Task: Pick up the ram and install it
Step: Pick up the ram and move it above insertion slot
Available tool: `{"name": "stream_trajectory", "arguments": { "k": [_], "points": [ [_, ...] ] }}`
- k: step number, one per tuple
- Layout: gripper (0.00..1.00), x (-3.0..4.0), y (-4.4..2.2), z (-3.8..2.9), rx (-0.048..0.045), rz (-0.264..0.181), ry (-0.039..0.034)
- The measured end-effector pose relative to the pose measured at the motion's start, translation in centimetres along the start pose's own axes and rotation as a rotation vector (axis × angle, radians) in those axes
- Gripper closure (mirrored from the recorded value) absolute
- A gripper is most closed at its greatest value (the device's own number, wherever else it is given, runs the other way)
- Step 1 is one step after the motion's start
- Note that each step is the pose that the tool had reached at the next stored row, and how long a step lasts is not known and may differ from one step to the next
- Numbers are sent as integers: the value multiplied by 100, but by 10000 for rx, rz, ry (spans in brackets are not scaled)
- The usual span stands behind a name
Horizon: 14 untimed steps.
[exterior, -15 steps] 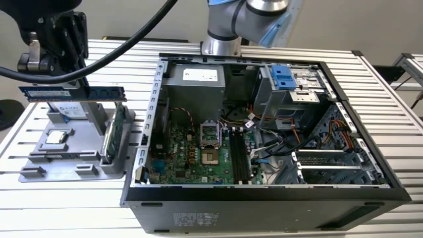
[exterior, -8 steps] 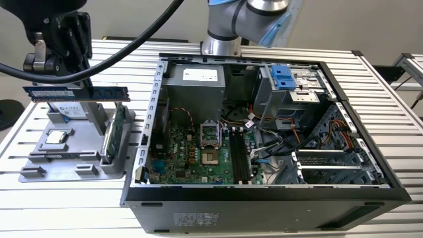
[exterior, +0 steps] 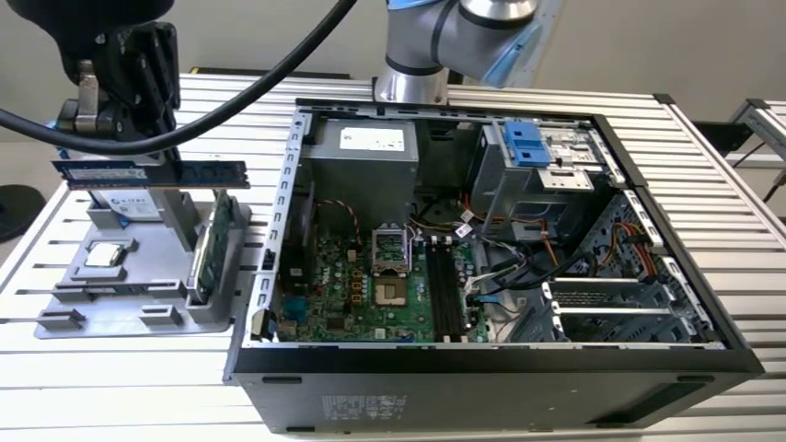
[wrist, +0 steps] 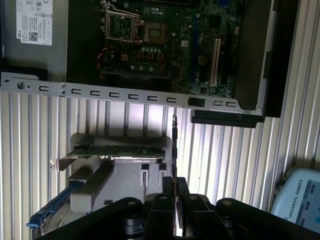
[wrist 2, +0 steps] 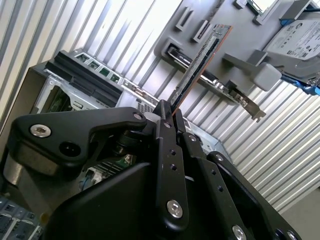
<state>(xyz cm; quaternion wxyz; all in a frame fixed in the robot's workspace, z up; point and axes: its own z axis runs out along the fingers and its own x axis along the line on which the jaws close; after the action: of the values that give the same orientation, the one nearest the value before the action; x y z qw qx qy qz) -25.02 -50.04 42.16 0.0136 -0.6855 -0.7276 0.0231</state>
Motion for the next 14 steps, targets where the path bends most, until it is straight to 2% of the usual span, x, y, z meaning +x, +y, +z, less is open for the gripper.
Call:
{"name": "stream_trajectory", "arguments": {
  "k": [14],
  "points": [
    [100, -6, 102, -4, -1, 0, 2]
  ]
}}
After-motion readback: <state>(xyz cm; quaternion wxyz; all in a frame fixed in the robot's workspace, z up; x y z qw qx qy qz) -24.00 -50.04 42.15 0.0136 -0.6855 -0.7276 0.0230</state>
